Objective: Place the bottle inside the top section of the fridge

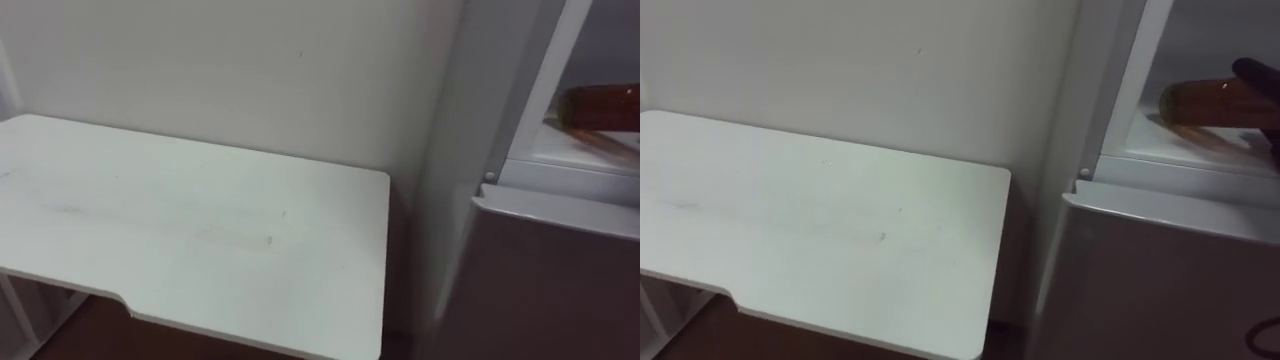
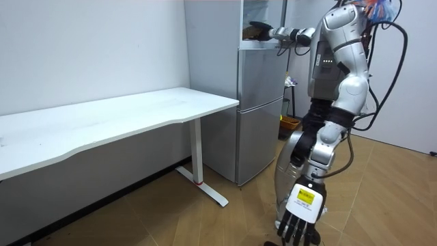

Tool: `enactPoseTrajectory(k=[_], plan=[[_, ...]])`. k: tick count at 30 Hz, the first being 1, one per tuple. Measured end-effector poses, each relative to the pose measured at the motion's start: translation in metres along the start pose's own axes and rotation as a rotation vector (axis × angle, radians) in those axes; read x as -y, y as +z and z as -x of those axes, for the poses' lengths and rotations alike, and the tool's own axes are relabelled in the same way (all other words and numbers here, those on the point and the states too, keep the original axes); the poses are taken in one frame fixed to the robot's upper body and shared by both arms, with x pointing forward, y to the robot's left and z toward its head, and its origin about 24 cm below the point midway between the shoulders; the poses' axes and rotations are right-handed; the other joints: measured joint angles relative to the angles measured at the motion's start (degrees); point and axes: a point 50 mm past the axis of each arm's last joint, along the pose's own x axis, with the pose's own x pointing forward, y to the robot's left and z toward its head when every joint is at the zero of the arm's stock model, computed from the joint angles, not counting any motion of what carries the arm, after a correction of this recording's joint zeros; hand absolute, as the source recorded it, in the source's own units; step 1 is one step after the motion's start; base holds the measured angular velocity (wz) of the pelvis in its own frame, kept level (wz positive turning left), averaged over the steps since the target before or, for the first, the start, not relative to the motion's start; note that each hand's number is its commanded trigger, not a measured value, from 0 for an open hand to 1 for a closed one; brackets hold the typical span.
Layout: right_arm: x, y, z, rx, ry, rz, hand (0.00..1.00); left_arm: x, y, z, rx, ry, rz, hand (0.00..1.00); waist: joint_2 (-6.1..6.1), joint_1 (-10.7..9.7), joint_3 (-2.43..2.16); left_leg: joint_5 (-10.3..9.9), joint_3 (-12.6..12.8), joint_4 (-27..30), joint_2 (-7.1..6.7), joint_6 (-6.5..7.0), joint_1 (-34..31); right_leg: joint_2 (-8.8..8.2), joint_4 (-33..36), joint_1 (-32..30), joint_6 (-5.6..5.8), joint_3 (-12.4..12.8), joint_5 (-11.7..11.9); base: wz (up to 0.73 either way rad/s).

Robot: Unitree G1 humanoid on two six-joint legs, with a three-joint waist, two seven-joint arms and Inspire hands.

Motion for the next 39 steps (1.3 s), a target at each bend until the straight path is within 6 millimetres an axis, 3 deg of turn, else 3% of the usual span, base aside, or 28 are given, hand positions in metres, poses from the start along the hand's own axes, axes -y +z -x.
enactPoseTrajectory(k=[10,17,22,33,39], plan=[[0.02,-0.007,0.004,-0.018,-0.043,0.002,0.0,0.001,0.0,0.0,-0.001,-0.012,-0.004,0.0,-0.41,-0.4,0.01,0.0,1.5,-2.0,0.08,0.01,2.8,0.07,0.1,1.0,0.16,1.5,-0.1,-0.08],[0.02,-0.007,0.005,-0.016,-0.032,0.035,0.0,0.001,0.0,0.0,0.005,-0.02,-0.004,0.0,-1.3,-0.6,-0.05,0.0,2.6,-2.0,0.26,0.01,3.1,0.29,0.1,1.0,0.16,2.3,-0.1,-0.06],[0.008,-0.005,0.005,-0.001,0.019,0.077,0.0,0.001,-0.002,0.0,0.004,-0.02,-0.001,0.0,-1.47,-0.7,-0.09,0.0,2.8,-2.9,0.27,0.02,3.7,0.38,0.1,1.0,0.16,2.7,-0.1,-0.02],[0.007,-0.007,0.012,0.012,0.065,0.153,0.0,0.003,-0.006,0.0,0.002,-0.026,-0.009,0.0,-1.53,-0.4,-0.05,0.0,3.0,-3.1,0.27,0.02,4.0,0.38,0.0,1.2,0.18,2.8,-0.1,0.0],[-0.016,0.002,0.032,0.089,0.213,0.158,0.0,0.004,-0.006,0.0,0.006,-0.018,-0.008,0.0,-0.54,-0.4,0.42,0.0,3.1,-3.1,0.29,0.02,4.4,0.37,0.0,1.6,0.19,2.8,-0.1,0.0]])
